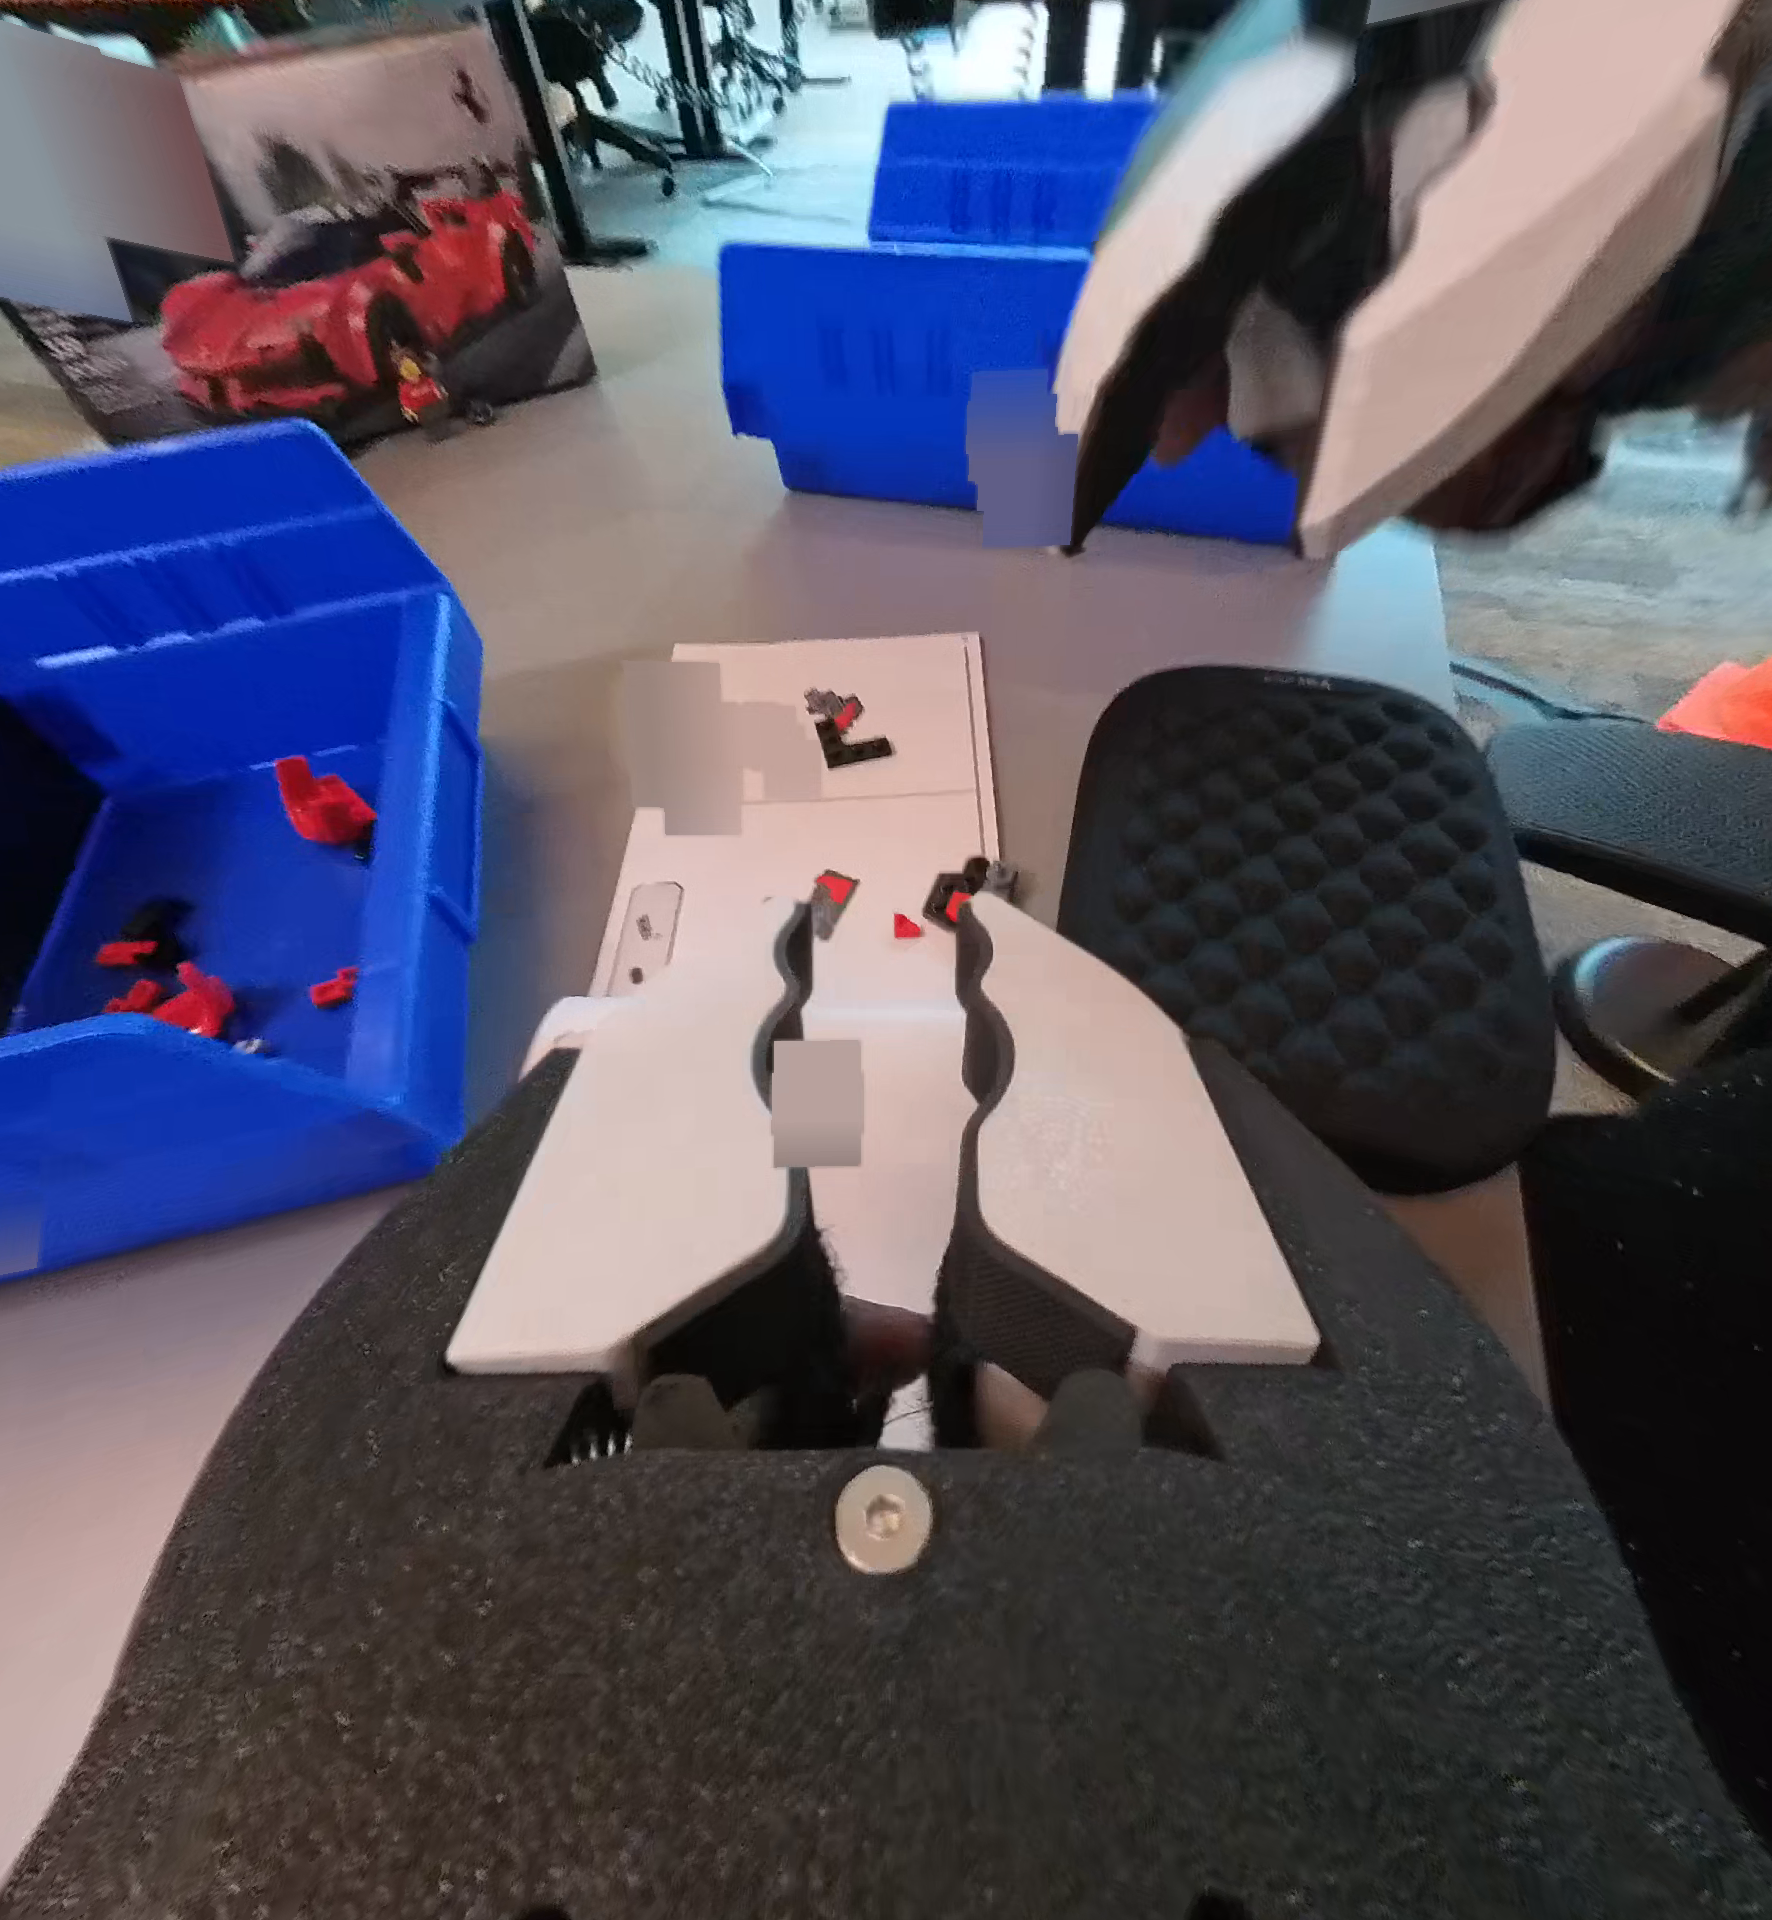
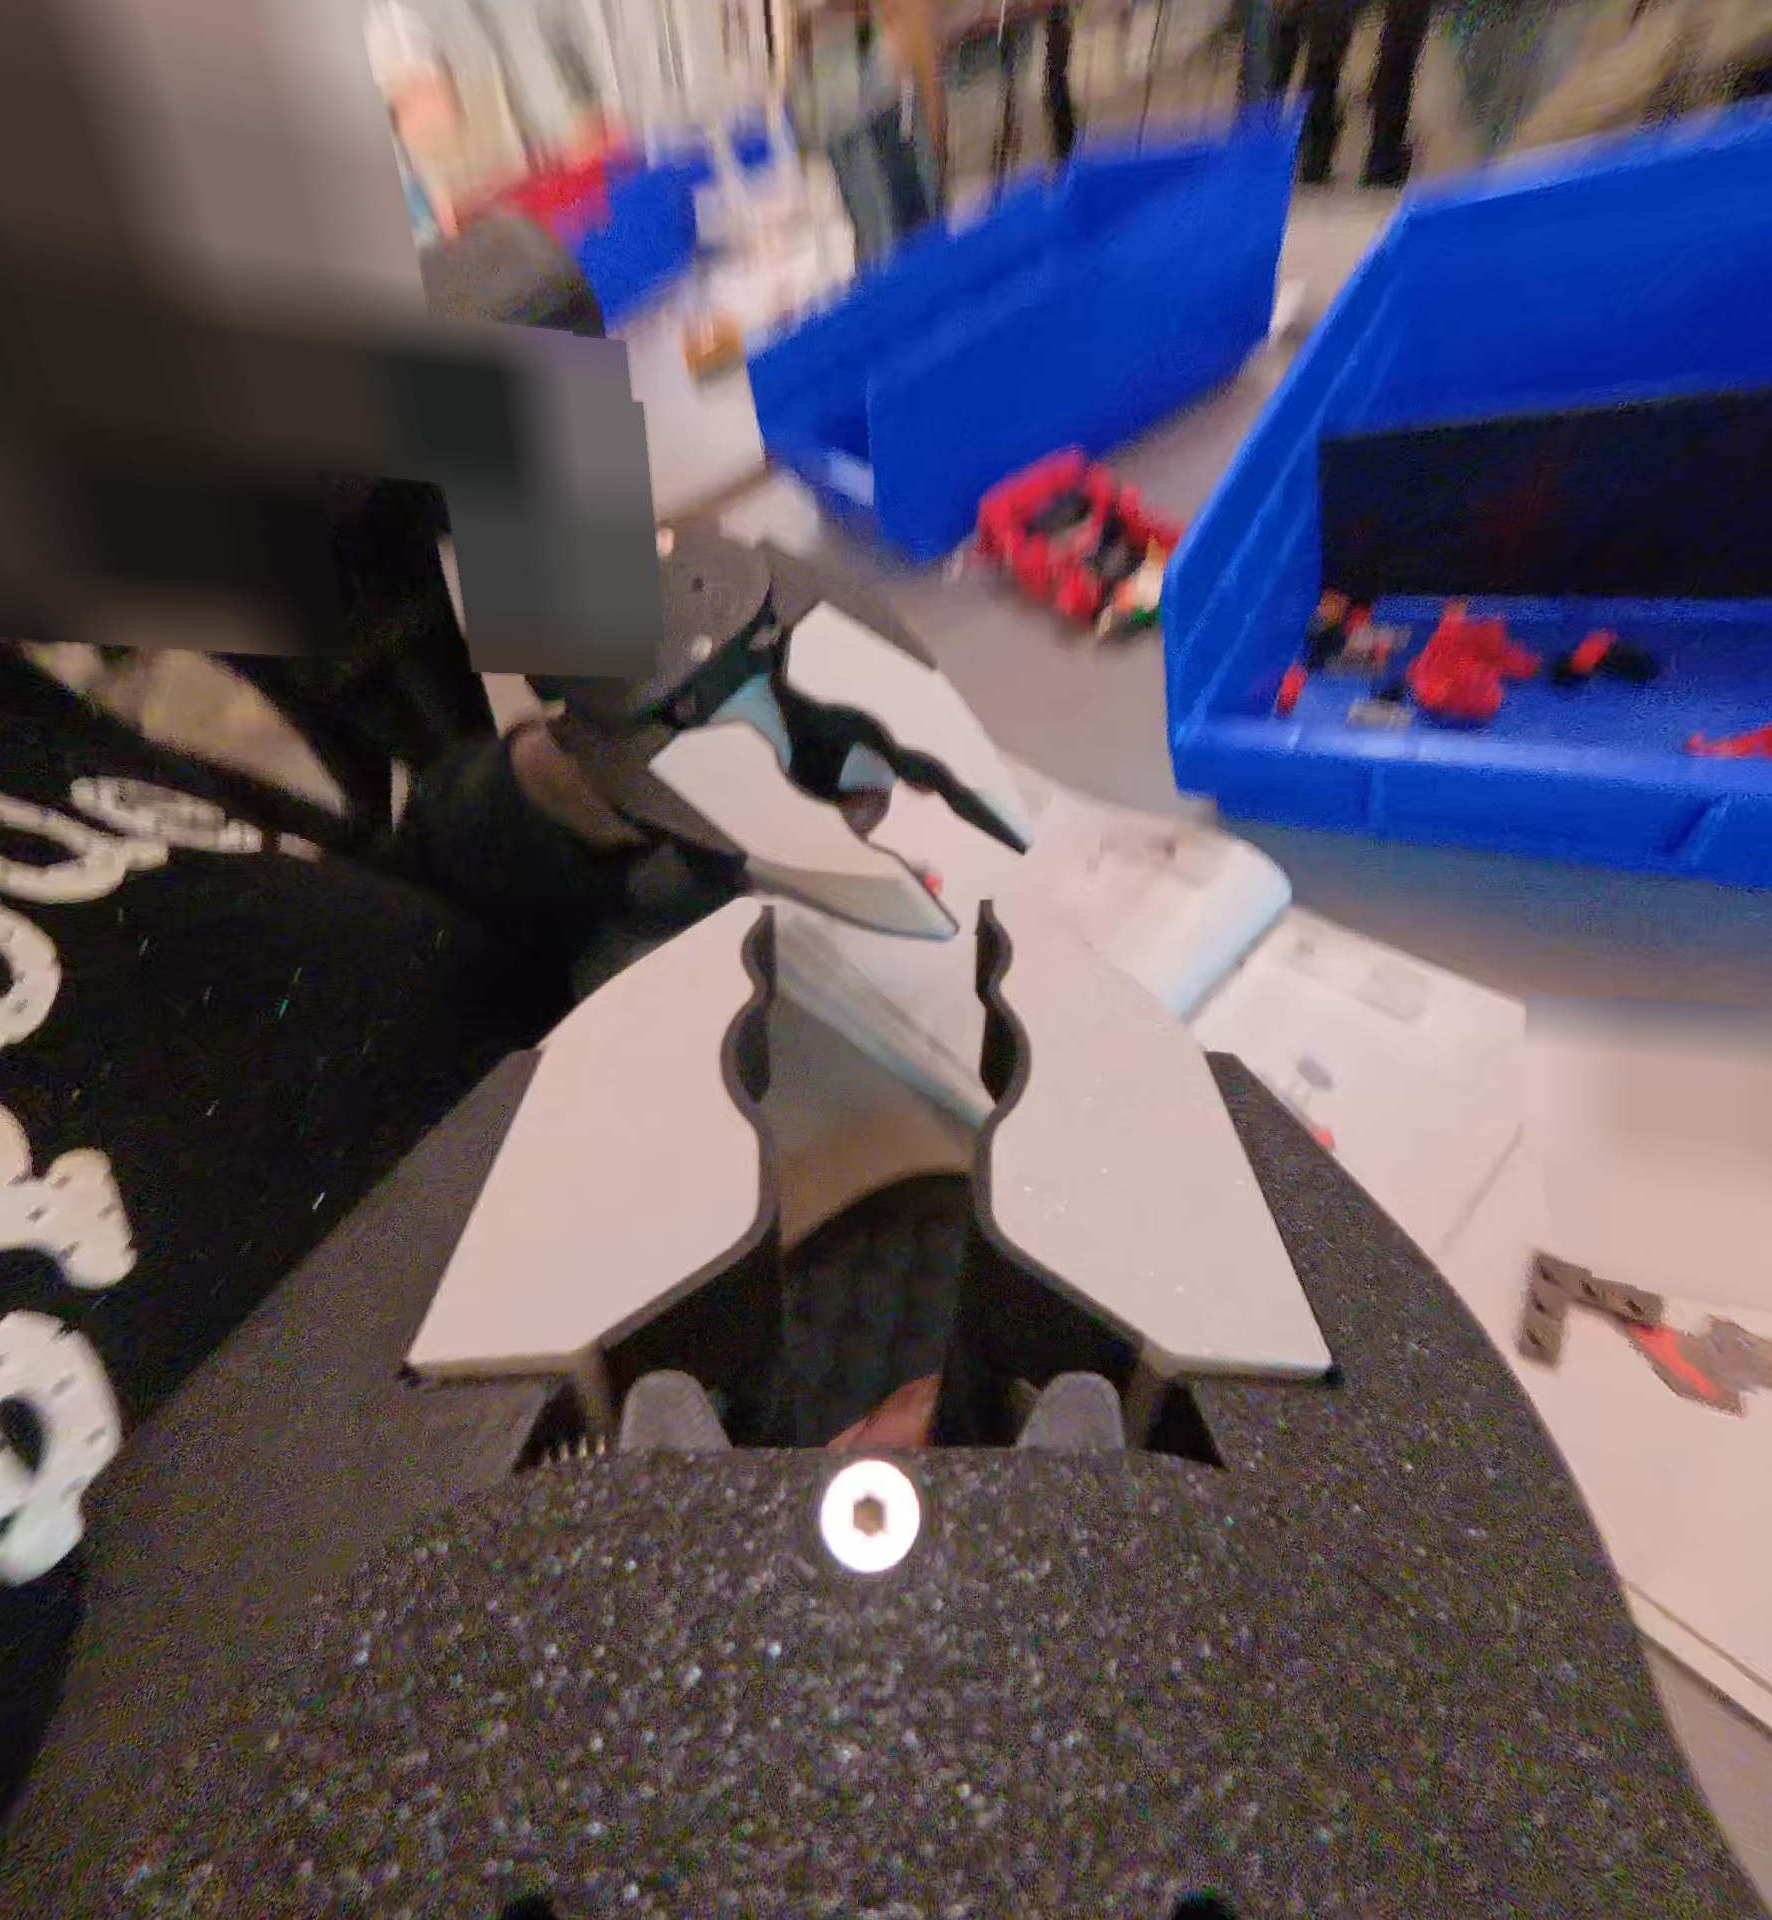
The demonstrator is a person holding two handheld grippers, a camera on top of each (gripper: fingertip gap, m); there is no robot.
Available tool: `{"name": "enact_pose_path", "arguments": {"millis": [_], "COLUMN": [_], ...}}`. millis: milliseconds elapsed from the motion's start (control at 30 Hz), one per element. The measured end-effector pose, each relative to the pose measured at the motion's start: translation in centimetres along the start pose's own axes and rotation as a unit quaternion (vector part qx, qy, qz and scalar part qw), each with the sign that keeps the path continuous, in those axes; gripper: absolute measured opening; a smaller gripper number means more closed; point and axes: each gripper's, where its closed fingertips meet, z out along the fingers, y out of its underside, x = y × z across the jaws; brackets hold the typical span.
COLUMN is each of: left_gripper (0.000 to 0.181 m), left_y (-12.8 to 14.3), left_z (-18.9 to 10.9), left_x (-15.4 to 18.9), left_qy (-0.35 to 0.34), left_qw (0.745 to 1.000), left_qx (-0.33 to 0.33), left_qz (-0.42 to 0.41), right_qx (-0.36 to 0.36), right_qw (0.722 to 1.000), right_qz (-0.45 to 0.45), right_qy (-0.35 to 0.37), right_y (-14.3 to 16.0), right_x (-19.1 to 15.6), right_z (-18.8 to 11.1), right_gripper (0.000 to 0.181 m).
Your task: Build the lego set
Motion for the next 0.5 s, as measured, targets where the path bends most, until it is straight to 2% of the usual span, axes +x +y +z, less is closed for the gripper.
{"name": "enact_pose_path", "arguments": {"millis": [67, 133, 233, 367, 433, 500], "left_gripper": [0.03, 0.033, 0.042, 0.063, 0.068, 0.07], "left_y": [-0.9, -1.7, -2.9, -5.7, -6.6, -7.6], "left_z": [-1.2, -2.8, -5.4, -7.7, -7.6, -7.4], "left_x": [-0.2, -0.4, -1.0, -1.4, -0.9, -0.1], "left_qy": [-0.018, -0.041, -0.076, -0.077, -0.052, -0.018], "left_qw": [1.0, 0.998, 0.992, 0.975, 0.974, 0.979], "left_qx": [0.025, 0.055, 0.102, 0.197, 0.207, 0.192], "left_qz": [-0.003, -0.004, -0.025, -0.071, -0.076, -0.064], "right_qx": [0.086, 0.108, 0.053, -0.021, -0.055, -0.051], "right_qw": [0.996, 0.993, 0.997, 0.996, 0.99, 0.985], "right_qz": [0.022, 0.032, 0.009, -0.088, -0.131, -0.156], "right_qy": [0.006, -0.017, -0.048, -0.004, 0.023, 0.059], "right_y": [-0.2, 0.5, 1.8, 2.3, 2.8, 2.3], "right_x": [0.3, -0.1, -1.3, -1.4, -1.2, -0.6], "right_z": [0.2, 1.2, 3.4, 4.8, 4.4, 3.4], "right_gripper": [0.049, 0.057, 0.073, 0.105, 0.11, 0.11]}}
